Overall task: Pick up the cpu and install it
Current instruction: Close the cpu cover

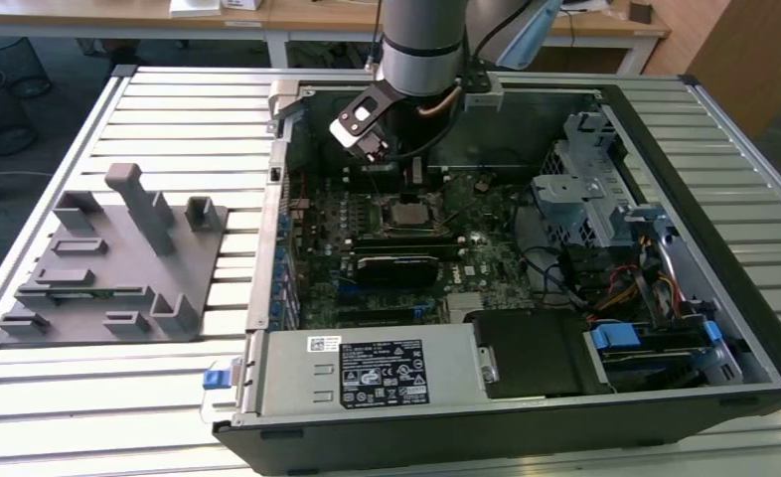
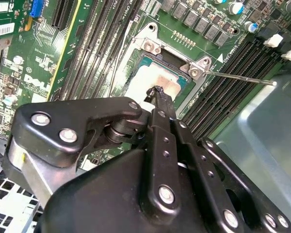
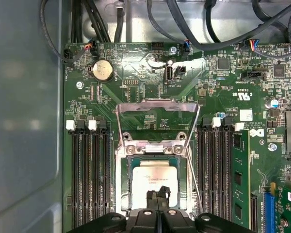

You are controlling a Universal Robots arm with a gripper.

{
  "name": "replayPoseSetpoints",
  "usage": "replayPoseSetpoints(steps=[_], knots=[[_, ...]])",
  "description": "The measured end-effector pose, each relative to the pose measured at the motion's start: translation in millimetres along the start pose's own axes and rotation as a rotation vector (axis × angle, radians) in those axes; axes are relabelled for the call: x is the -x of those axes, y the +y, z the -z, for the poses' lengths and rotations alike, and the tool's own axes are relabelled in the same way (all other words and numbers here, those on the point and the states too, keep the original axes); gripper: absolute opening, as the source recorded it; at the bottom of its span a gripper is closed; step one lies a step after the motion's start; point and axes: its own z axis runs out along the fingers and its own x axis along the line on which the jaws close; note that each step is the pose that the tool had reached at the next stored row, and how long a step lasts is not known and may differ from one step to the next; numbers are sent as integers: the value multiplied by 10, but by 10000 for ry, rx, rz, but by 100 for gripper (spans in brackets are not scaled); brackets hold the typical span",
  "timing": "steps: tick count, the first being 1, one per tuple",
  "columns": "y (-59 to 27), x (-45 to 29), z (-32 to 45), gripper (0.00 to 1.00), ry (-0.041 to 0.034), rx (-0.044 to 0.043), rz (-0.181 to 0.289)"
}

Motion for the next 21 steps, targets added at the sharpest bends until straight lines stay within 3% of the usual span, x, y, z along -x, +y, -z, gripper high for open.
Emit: replayPoseSetpoints(steps=[9, 21], knots=[[0, 0, 16, 11, 1, -1, 0], [3, 1, 121, 11, 1, -4, 0]])
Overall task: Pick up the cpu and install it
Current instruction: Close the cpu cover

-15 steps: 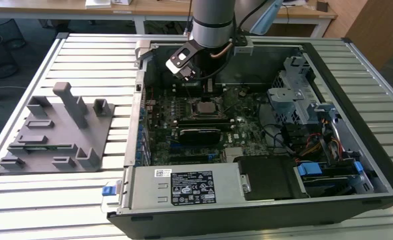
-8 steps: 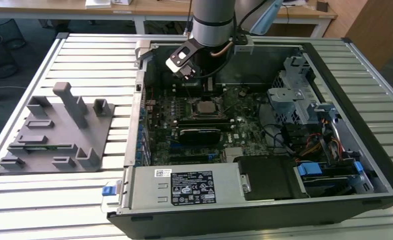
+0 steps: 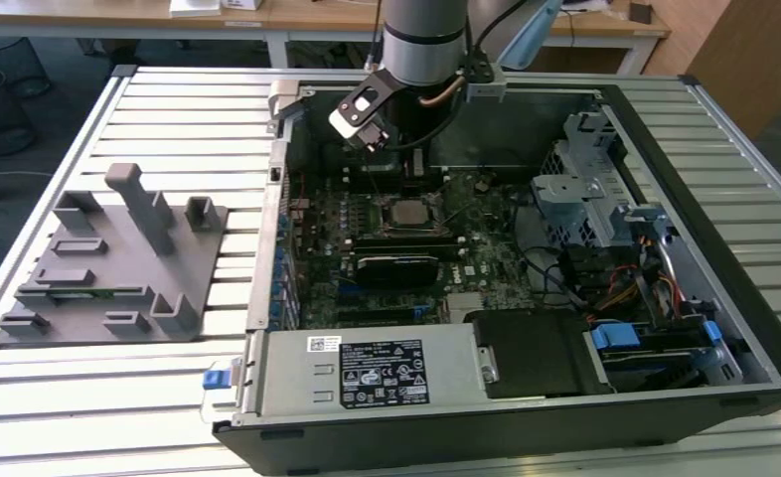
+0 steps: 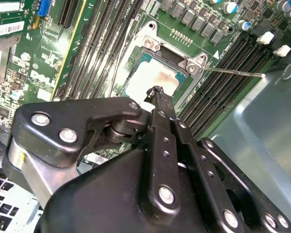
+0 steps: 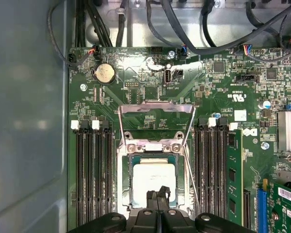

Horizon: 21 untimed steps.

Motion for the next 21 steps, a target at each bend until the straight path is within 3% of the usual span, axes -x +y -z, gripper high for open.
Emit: replayPoseSetpoints(steps=[10, 21], knots=[[66, 1, 0, 11, 1, 0, -1], [67, 3, 107, 11, 9, 0, -1]])
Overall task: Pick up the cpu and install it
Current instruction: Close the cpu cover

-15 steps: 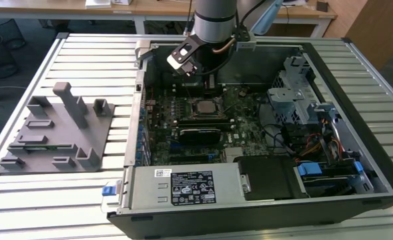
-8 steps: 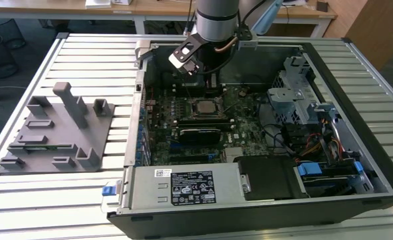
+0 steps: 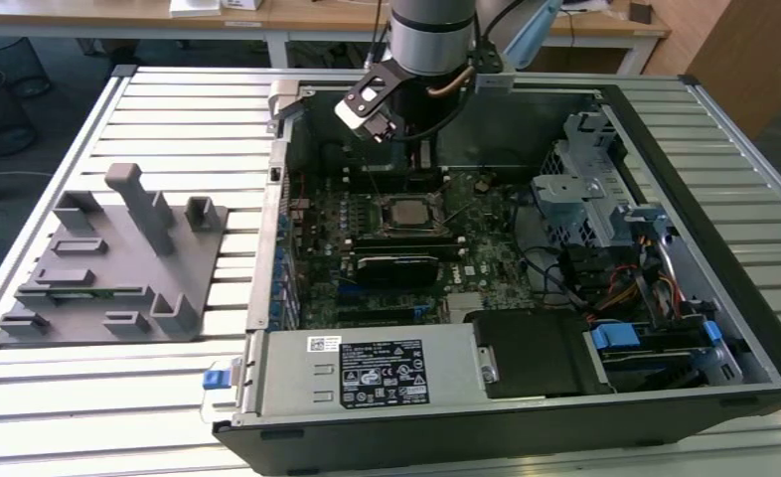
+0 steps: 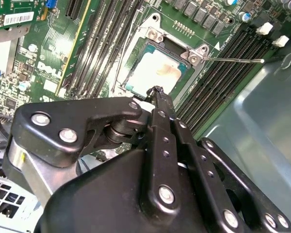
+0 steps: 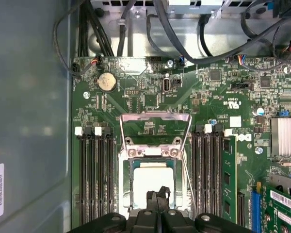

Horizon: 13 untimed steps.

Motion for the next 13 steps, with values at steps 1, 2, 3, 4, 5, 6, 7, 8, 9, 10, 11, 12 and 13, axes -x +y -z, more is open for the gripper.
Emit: replayPoseSetpoints(steps=[1, 2, 3, 4, 5, 6, 7, 8, 9, 10, 11, 12, 13], knots=[[0, 4, 0, 11, 6, 0, 1], [0, 11, 1, 11, 14, -1, 1], [1, 20, 1, 11, 19, -1, 1], [1, 30, 1, 11, 21, -1, 0], [1, 39, 1, 11, 22, -1, 0], [1, 45, 1, 11, 21, -1, 1], [1, 50, 0, 11, 22, -1, 0], [1, 54, 1, 11, 21, -1, 0], [1, 57, 0, 11, 22, -1, 0], [1, 57, 0, 11, 23, -1, -1], [4, 57, 0, 11, 22, -1, -1], [10, 58, 0, 11, 21, -2, 1], [16, 58, 0, 11, 21, -1, 1]])
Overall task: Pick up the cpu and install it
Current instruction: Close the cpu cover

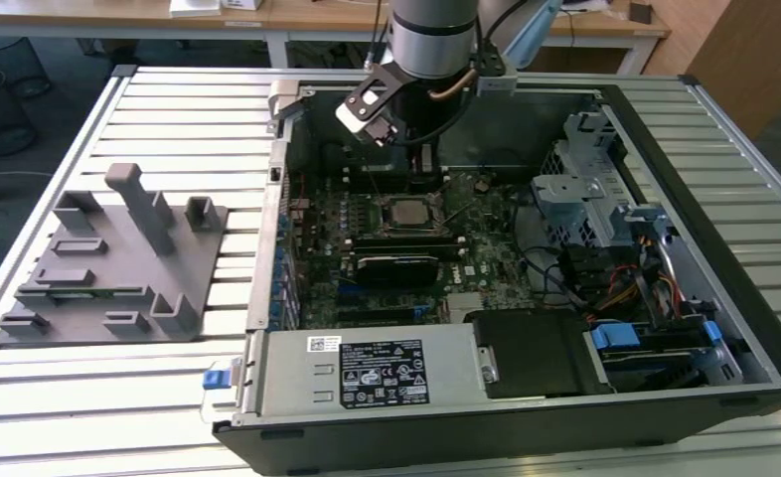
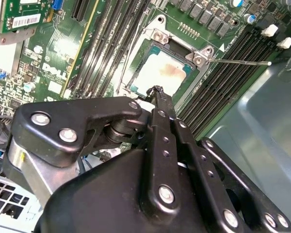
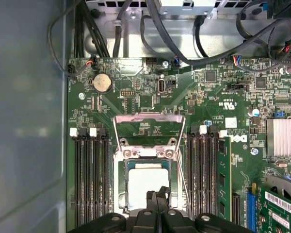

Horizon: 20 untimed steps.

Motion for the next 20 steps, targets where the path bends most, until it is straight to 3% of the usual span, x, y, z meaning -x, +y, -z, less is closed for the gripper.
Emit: replayPoseSetpoints(steps=[6, 20], knots=[[18, -1, 10, 11, -3, -2, -2], [23, 0, 206, 11, 1, 0, -1]])
